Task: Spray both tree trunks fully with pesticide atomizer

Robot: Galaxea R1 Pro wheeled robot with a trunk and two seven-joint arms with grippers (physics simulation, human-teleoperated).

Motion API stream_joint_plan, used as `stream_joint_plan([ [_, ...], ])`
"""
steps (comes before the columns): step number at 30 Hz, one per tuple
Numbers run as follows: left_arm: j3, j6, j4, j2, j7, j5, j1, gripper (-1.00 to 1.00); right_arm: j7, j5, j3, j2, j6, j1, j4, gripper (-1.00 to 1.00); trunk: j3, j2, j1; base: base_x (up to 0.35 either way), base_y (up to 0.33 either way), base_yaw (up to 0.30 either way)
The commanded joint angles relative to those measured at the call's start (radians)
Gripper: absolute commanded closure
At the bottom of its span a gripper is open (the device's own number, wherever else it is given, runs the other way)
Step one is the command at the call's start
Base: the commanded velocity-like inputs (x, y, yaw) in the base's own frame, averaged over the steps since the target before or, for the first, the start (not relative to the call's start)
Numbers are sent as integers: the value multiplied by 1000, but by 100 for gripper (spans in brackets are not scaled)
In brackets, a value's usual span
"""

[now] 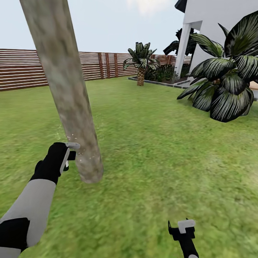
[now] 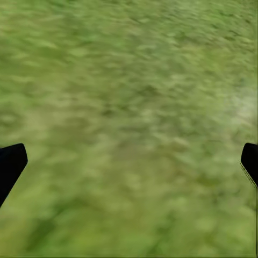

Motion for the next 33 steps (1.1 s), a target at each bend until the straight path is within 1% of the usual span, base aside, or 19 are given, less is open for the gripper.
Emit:
stream_joint_plan([
  [1,2,4,-1,-1,1,-1,4,100,-5,-5,9,0,-1,0,0,-100,-1,0,0,55,-245,0],
  [4,5,4,1,0,1,-3,20,100,-4,-5,9,0,-1,0,0,-100,-1,0,0,-46,-267,0],
  [5,6,1,2,0,1,-1,48,100,-4,-5,9,0,-1,0,0,-100,-1,0,0,-9,-272,0],
  [8,6,0,2,0,1,-1,60,100,-4,-5,9,0,-1,0,0,-100,-1,0,0,2,-273,114],
  [13,6,0,1,-4,3,0,62,100,-5,-5,9,0,-1,0,-1,-100,-1,0,0,133,-255,208],
  [20,7,-1,1,-5,3,0,62,100,-5,-5,8,-1,-1,0,0,-100,-1,0,0,159,-242,12],
  [28,7,0,1,0,3,-3,62,100,-3,-5,8,0,-1,0,0,-100,-1,0,0,19,-267,12],
  [31,6,1,1,0,3,-5,62,100,-3,-5,9,0,-1,0,0,-100,-1,0,0,0,-270,208],
  [33,8,1,1,8,3,-6,67,100,-3,-5,9,0,-1,0,0,-100,-1,0,0,0,-271,268],
])
